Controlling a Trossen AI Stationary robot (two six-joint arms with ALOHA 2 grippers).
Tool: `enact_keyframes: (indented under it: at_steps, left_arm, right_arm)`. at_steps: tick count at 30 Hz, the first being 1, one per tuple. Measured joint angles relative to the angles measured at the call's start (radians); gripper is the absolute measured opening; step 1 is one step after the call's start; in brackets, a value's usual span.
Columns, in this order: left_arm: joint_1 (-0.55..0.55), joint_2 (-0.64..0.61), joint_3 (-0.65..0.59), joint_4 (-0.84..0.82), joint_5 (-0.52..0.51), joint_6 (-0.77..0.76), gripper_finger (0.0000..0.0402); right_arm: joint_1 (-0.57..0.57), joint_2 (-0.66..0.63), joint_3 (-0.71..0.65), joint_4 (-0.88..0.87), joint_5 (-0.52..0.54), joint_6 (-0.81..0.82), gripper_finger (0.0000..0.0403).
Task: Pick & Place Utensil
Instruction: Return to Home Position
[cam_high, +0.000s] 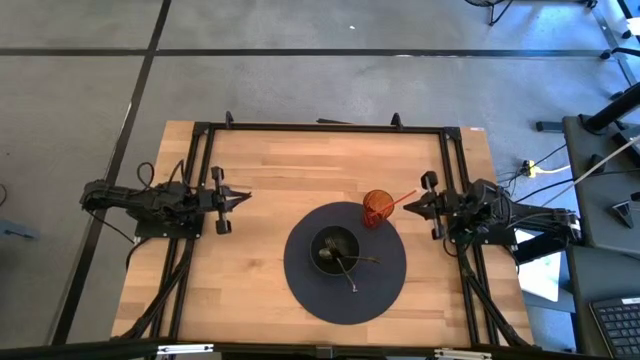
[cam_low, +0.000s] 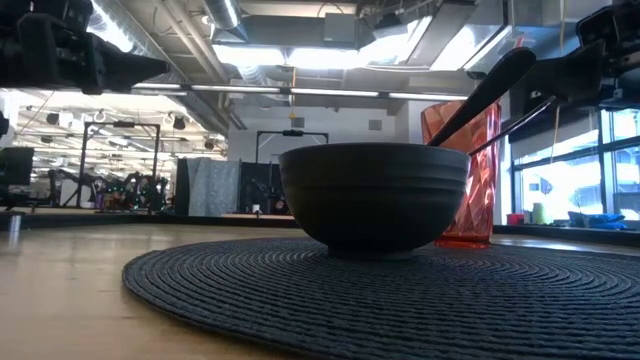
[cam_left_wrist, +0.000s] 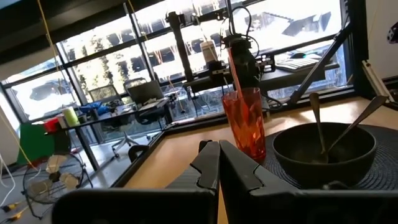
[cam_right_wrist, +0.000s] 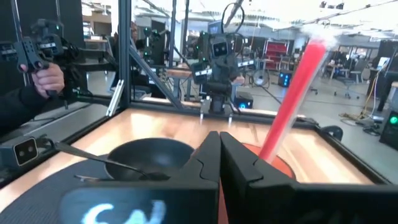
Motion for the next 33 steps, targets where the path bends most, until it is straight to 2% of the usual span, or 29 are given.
enact_keyframes:
  at_steps: [7, 13, 33]
  left_arm:
    - [-0.001, 0.000, 0.000, 0.003, 0.000, -0.009, 0.0003]
    - [-0.001, 0.000, 0.000, 0.004, 0.000, -0.021, 0.0001]
    - [-0.001, 0.000, 0.000, 0.001, -0.001, -0.020, 0.0006]
  right_arm:
    - [0.000, 0.000, 0.000, 0.001, 0.002, -0.033, 0.0014]
    - [0.000, 0.000, 0.000, 0.000, 0.078, -0.010, 0.0019]
    - [0.000, 0.000, 0.000, -0.009, 0.079, -0.007, 0.0021]
